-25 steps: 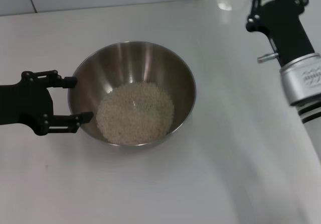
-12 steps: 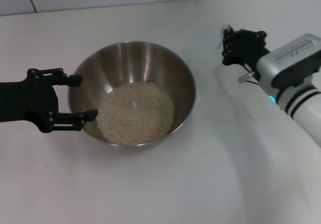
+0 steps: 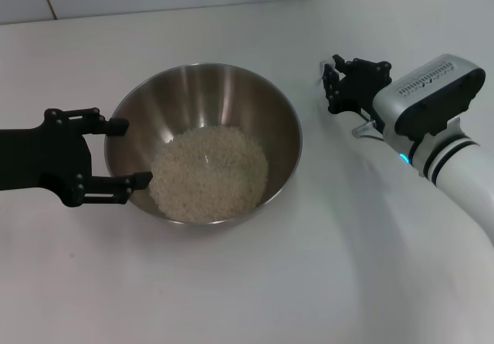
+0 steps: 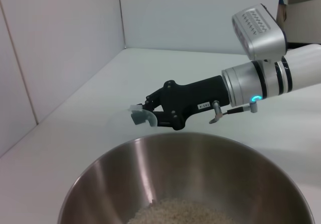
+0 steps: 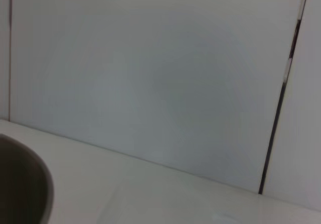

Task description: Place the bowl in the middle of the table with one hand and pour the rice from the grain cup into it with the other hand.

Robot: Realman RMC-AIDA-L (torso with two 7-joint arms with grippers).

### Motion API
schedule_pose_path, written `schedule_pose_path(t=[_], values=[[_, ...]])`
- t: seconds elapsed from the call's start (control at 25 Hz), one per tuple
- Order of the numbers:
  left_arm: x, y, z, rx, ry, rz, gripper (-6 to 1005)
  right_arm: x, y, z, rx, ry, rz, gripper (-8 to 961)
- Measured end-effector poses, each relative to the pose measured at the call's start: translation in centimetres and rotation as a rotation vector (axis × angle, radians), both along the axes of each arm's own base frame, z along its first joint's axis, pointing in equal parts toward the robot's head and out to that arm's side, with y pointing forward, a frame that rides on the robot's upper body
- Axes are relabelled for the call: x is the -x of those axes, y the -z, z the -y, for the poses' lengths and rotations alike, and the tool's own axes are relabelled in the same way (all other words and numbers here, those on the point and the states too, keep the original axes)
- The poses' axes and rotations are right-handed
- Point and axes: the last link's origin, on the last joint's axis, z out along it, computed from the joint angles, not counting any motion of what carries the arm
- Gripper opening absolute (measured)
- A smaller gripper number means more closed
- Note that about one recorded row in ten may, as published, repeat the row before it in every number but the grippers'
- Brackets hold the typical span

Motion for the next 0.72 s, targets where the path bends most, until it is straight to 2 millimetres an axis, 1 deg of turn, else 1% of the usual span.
schedule_pose_path(t=[0.12,0.2,0.28,0.32,0.36,0.4,0.52,0.6,0.68,0.72], values=[[0.0,0.0,0.0,0.001,-0.001,0.0,814,-0.4,0.2,0.7,0.007,0.01,-0.01,160],[0.0,0.0,0.0,0.001,-0.001,0.0,815,-0.5,0.3,1.0,0.008,0.017,-0.017,215],[0.0,0.0,0.0,0.001,0.0,0.0,815,-0.9,0.5,1.7,0.007,0.031,-0.033,269],[0.0,0.0,0.0,0.001,0.0,0.0,815,-1.3,0.5,2.5,0.003,0.045,-0.05,296],[0.0,0.0,0.0,0.001,0.0,0.0,815,-1.3,0.5,2.5,0.003,0.045,-0.05,324],[0.0,0.0,0.0,0.001,0.0,0.0,815,-1.6,0.6,3.0,0.0,0.055,-0.059,351],[0.1,0.0,0.0,-0.001,-0.003,0.001,815,-2.6,0.5,4.7,-0.022,0.083,-0.09,497],[0.1,0.0,0.0,-0.001,-0.003,0.001,815,-3.5,-0.3,6.5,-0.09,0.101,-0.148,594],[0.3,-0.1,0.2,-0.002,-0.009,0.003,814,-4.2,-1.8,8.1,-0.188,0.096,-0.214,644],[0.3,-0.1,0.2,-0.002,-0.009,0.003,814,-4.7,-4.3,9.9,-0.33,0.045,-0.294,668]])
